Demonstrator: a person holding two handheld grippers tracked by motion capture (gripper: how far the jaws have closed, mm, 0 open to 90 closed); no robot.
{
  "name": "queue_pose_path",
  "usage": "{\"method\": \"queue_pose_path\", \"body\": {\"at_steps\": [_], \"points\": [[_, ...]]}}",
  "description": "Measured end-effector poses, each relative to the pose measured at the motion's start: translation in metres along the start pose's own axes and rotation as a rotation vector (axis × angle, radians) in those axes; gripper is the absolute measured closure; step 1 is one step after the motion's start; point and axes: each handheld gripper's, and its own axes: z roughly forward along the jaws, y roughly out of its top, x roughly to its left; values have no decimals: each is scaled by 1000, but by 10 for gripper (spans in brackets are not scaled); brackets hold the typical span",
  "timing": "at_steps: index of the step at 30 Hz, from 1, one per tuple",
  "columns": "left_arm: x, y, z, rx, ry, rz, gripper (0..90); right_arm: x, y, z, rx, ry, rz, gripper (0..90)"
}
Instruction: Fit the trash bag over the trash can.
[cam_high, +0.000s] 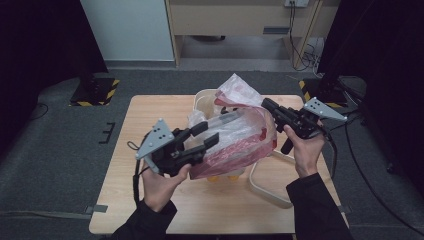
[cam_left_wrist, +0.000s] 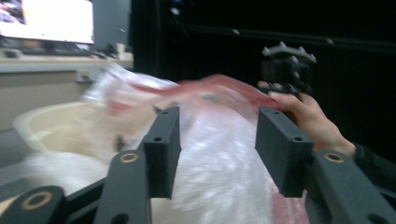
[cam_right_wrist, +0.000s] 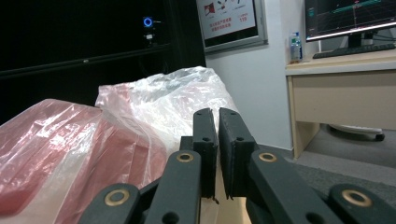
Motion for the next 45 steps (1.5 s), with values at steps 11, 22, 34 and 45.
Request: {"method": "queue_pose_path", "body": {"at_steps": [11, 22, 34, 45], "points": [[-9, -12, 22, 61, 66, 88, 617, 1, 0, -2, -4, 7, -2, 854], [-5, -11, 17, 53, 83, 44, 900, -2, 0, -5, -10, -2, 4, 854], [23, -3, -15, -18, 125, -35, 900, -8, -3, -9, -19, -9, 10, 856], [69, -21, -40, -46, 217, -134, 900, -12, -3, -2, -13, -39, 9, 817]]}}
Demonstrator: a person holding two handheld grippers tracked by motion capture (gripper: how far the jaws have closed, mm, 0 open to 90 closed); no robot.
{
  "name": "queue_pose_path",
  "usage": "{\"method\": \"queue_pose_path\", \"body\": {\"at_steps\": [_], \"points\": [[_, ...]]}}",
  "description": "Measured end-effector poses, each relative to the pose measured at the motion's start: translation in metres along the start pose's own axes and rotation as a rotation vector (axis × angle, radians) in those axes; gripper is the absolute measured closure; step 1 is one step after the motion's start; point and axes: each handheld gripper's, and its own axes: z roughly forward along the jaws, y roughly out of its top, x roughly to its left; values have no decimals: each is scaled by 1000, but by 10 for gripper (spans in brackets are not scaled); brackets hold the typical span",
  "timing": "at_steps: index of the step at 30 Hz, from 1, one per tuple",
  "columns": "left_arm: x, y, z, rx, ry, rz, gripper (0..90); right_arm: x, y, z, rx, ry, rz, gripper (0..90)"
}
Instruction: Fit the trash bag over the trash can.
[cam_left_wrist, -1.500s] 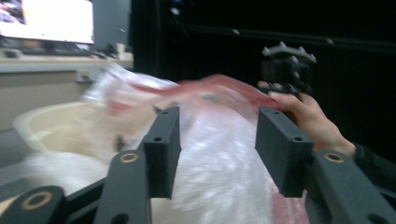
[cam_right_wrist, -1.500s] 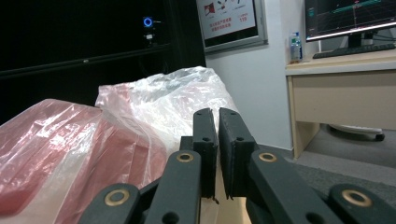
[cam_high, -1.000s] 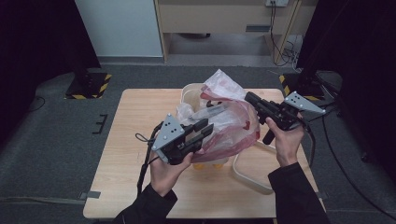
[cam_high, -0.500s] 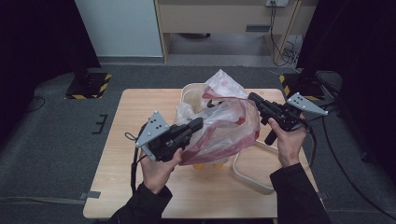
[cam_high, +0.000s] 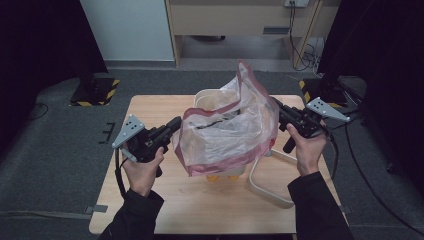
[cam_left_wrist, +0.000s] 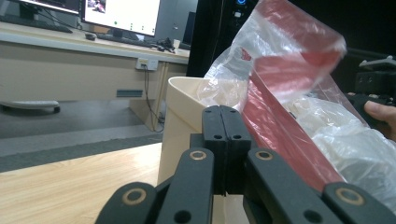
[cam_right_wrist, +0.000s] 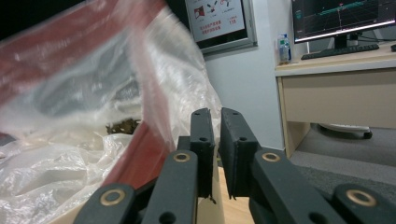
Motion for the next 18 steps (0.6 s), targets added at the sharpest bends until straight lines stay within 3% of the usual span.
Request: {"method": "queue_pose_path", "body": {"at_steps": [3, 13, 18], "points": [[1, 1, -2, -20, -26, -8, 879, 0, 1, -2, -1, 10, 4, 760], [-7, 17, -18, -116, -44, 21, 512, -8, 21, -31, -81, 10, 2, 537], [-32, 21, -13, -119, -90, 89, 368, 3, 27, -37, -82, 65, -20, 450]]}}
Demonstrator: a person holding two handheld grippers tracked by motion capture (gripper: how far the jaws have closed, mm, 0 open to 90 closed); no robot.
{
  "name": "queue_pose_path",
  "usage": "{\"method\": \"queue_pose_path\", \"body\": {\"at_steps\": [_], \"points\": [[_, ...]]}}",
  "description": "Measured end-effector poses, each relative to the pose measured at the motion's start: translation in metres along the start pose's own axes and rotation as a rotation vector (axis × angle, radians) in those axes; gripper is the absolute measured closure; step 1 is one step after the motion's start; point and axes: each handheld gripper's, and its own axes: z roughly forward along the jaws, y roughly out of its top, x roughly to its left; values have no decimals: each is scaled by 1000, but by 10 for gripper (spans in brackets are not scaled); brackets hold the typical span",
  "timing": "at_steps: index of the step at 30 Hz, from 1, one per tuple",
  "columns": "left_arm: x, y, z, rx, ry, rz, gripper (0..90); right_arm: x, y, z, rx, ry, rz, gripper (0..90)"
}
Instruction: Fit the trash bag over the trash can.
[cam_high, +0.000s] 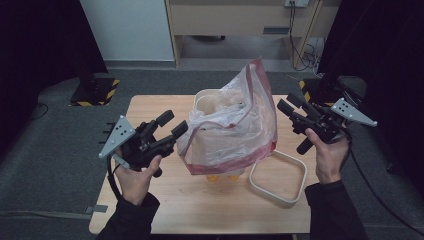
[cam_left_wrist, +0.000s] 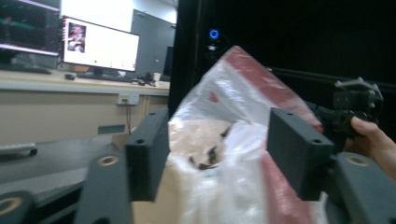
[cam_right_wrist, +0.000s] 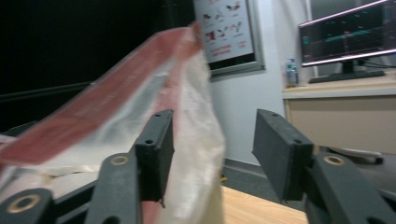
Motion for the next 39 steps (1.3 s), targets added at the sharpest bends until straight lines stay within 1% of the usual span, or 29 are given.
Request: {"method": "queue_pose_path", "body": {"at_steps": [2, 3, 4, 7, 8, 9, 10, 11, 12, 13, 14, 15, 17, 18, 19, 20, 21, 22, 25, 26, 29, 31, 32, 34, 36, 37, 39], "points": [[-9, -1, 5, 15, -19, 22, 330, 6, 2, 2, 9, 24, -14, 421], [-9, -1, 5, 15, -19, 22, 315, 9, 2, 3, 16, 32, -23, 412], [-17, -2, 9, 30, -27, 46, 303, 12, 3, 5, 20, 43, -29, 400], [-25, -5, 14, 57, -32, 82, 280, 17, 3, 10, 33, 55, -46, 384], [-26, -6, 15, 64, -30, 91, 280, 19, 4, 12, 33, 59, -48, 383], [-26, -6, 15, 64, -30, 91, 279, 20, 4, 13, 31, 61, -50, 380], [-27, -8, 18, 81, -16, 114, 278, 21, 4, 14, 30, 64, -52, 372], [-27, -9, 19, 87, -9, 119, 280, 22, 4, 15, 25, 66, -51, 369], [-26, -10, 21, 94, 0, 121, 293, 23, 5, 15, 23, 67, -54, 366], [-24, -11, 22, 101, 8, 122, 324, 24, 5, 15, 24, 66, -59, 365], [-24, -11, 22, 101, 8, 122, 351, 24, 6, 16, 22, 65, -61, 365], [-20, -12, 25, 113, 17, 116, 393, 24, 7, 16, 23, 63, -63, 367], [-14, -12, 27, 117, 17, 88, 494, 24, 7, 18, 34, 59, -69, 386], [-11, -12, 27, 117, 25, 76, 542, 24, 7, 20, 50, 56, -76, 417], [-8, -12, 27, 122, 36, 66, 603, 24, 6, 22, 62, 51, -80, 484], [-5, -11, 27, 122, 43, 46, 663, 24, 5, 23, 73, 52, -84, 567], [-2, -11, 27, 122, 52, 31, 693, 23, 5, 25, 84, 51, -85, 627], [1, -10, 26, 121, 64, 29, 739, 23, 4, 26, 92, 41, -87, 711], [11, -10, 23, 121, 109, 15, 827, 20, 2, 29, 112, 19, -84, 827], [15, -10, 22, 122, 126, 6, 846, 18, 1, 30, 119, 7, -90, 840], [28, -17, 21, 144, 161, -22, 867, 14, -5, 33, 150, -15, -96, 856], [34, -23, 22, 155, 172, -45, 873, 10, -9, 34, 174, -42, -104, 860], [38, -28, 22, 163, 175, -62, 874, 8, -11, 34, 181, -48, -99, 860], [43, -33, 23, 174, 183, -76, 875, 3, -16, 34, 200, -71, -94, 861], [47, -36, 24, 181, 179, -90, 873, -2, -21, 34, 226, -98, -102, 859], [48, -37, 24, 179, 170, -96, 867, -4, -23, 34, 234, -104, -101, 857], [49, -36, 24, 170, 153, -91, 822, -7, -24, 34, 235, -106, -94, 836]]}}
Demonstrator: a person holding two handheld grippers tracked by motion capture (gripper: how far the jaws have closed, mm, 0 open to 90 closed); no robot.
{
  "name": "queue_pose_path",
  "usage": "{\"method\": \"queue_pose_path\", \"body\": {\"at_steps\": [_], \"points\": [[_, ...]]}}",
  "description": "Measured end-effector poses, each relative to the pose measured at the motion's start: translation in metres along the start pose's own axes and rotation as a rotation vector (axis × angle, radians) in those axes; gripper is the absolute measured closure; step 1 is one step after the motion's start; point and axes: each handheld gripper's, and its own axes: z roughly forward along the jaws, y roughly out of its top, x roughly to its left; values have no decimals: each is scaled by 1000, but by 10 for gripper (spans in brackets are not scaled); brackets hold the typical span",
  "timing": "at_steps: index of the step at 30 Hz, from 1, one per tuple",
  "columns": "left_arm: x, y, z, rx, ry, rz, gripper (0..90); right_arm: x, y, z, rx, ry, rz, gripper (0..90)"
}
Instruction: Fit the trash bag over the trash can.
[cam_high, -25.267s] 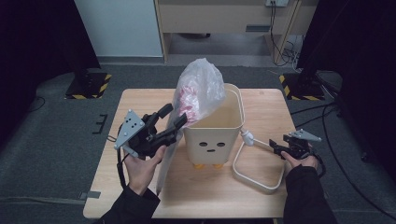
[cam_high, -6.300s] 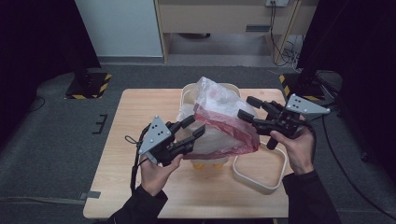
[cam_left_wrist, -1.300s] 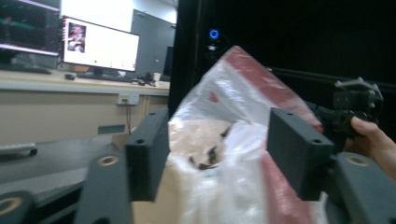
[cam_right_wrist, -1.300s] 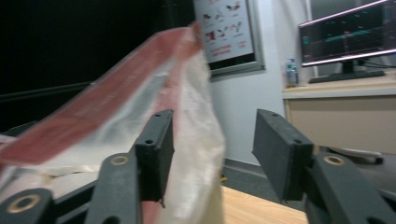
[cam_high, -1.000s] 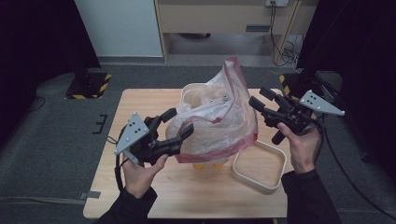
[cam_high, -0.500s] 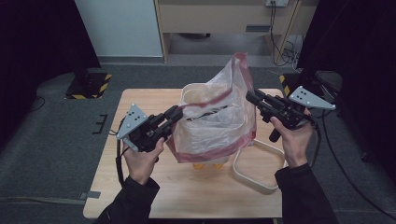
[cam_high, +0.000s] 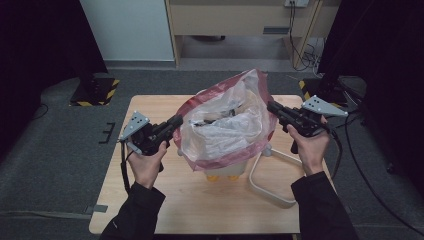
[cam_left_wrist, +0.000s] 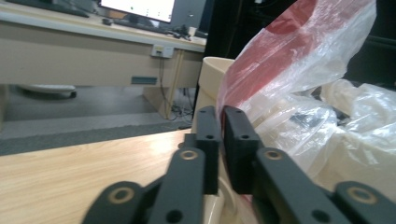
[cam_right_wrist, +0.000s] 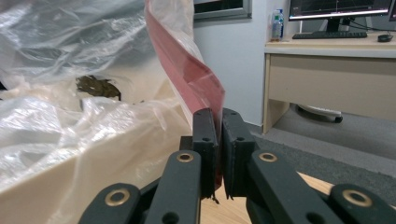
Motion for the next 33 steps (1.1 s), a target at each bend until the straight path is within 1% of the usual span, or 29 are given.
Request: {"method": "queue_pose_path", "body": {"at_steps": [1, 3, 4, 5, 7, 9, 10, 12, 14, 16, 18, 19, 20, 21, 23, 24, 26, 28, 30, 31, 33], "points": [[0, 2, 0, -11, -14, 5, 788, 0, 0, 0, -4, 3, 3, 811], [-1, 5, -1, -38, -43, 14, 677, 0, 3, -1, -23, 21, 7, 742], [-1, 5, -1, -38, -43, 14, 637, 0, 3, -1, -23, 21, 7, 742], [-4, 9, -3, -61, -50, 38, 591, 1, 7, -3, -46, 30, 0, 664], [-8, 13, -3, -84, -70, 58, 510, 2, 11, -3, -67, 39, -9, 584], [-12, 17, -3, -98, -79, 89, 414, 3, 15, -1, -85, 42, -23, 513], [-13, 20, -3, -107, -89, 99, 388, 3, 17, -1, -88, 46, -25, 493], [-14, 23, -2, -109, -103, 108, 347, 2, 20, 2, -91, 51, -29, 447], [-15, 26, -2, -117, -112, 120, 336, 0, 23, 4, -97, 51, -35, 449], [-16, 30, -2, -128, -127, 121, 336, -2, 25, 6, -103, 63, -26, 470], [-17, 34, 0, -131, -143, 134, 355, -3, 28, 6, -106, 74, -22, 540], [-17, 35, 0, -133, -145, 138, 391, -3, 29, 7, -116, 79, -17, 588], [-18, 38, 1, -143, -149, 157, 441, -3, 29, 6, -121, 83, -10, 639], [-18, 39, 2, -143, -154, 153, 529, -3, 30, 7, -131, 93, 2, 705], [-18, 43, 6, -137, -165, 143, 599, -4, 31, 7, -134, 90, 12, 782], [-18, 44, 8, -127, -163, 145, 644, -4, 31, 8, -132, 89, 14, 820], [-17, 45, 13, -106, -169, 143, 735, -5, 30, 10, -127, 85, 15, 854], [-15, 44, 18, -94, -168, 146, 817, -5, 29, 13, -118, 81, 10, 868], [-14, 43, 21, -84, -153, 163, 896, -4, 28, 15, -108, 75, 3, 872], [-14, 43, 21, -84, -153, 163, 900, -4, 27, 16, -108, 73, 0, 872], [-14, 41, 23, -79, -115, 177, 900, -4, 26, 17, -100, 66, -6, 872]]}}
